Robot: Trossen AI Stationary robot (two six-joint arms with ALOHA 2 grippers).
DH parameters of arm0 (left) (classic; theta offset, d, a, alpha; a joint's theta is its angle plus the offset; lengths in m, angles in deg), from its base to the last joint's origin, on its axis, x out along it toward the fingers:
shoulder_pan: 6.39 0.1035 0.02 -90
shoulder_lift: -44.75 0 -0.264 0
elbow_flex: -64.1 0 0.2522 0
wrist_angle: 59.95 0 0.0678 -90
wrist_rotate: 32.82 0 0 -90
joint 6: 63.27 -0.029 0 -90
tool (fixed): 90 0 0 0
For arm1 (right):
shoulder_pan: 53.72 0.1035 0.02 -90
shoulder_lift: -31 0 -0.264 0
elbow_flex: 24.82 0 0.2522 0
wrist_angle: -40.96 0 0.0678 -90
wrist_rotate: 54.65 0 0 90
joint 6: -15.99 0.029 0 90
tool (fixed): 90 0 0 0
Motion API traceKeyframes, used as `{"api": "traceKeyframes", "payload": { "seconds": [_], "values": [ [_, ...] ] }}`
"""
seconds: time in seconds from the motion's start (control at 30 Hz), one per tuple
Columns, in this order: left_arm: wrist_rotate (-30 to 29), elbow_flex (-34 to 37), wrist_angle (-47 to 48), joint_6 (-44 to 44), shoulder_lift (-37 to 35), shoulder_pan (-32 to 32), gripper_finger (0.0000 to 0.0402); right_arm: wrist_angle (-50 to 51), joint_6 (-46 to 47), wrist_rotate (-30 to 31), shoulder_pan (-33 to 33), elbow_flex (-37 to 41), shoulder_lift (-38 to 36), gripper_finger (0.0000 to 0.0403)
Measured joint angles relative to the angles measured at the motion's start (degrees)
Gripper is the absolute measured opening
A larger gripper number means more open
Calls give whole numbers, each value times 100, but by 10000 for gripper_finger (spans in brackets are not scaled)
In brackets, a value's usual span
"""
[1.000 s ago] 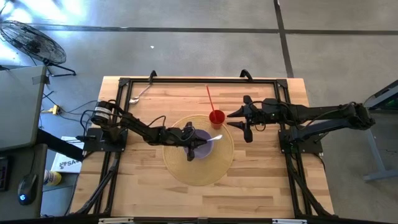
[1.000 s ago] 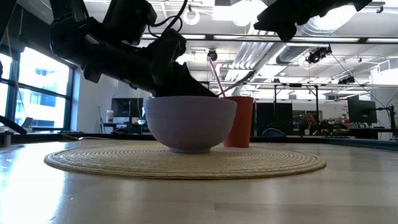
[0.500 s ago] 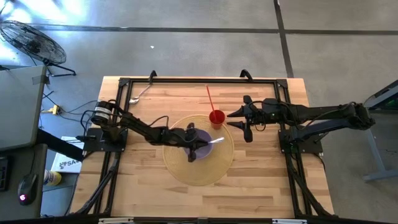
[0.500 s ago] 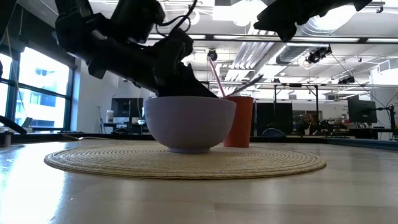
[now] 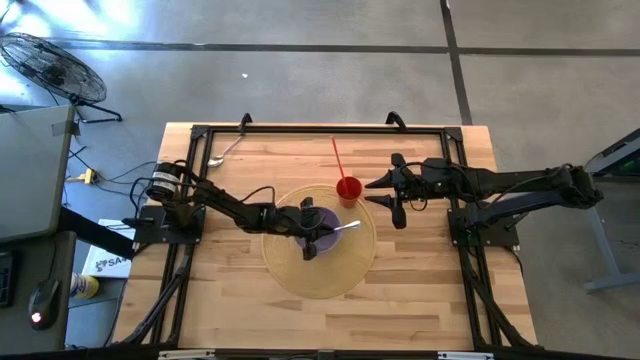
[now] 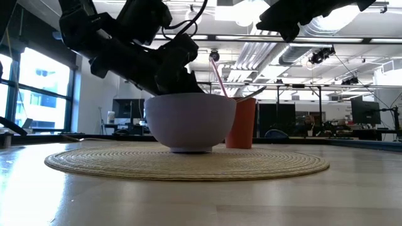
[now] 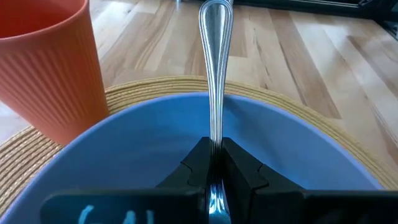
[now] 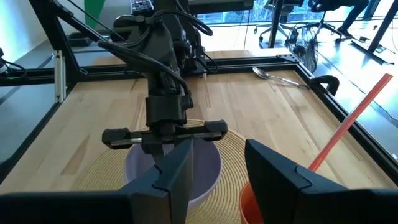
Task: Pick & Place Utensil
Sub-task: Put the silver fork into the violet bowl
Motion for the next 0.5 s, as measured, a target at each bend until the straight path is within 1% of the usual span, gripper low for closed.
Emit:
{"api": "traceKeyframes", "payload": {
  "seconds": [0.37,0.43,0.5],
  "values": [
    [146,0,-4,-82,-2,0,22,-2,-2,111,-1,0,0,139],
    [212,0,-20,-133,-2,-2,29,-2,-2,109,0,0,0,139],
    [217,0,-23,-146,-2,-2,46,-2,-2,109,-2,0,0,139]
  ]
}}
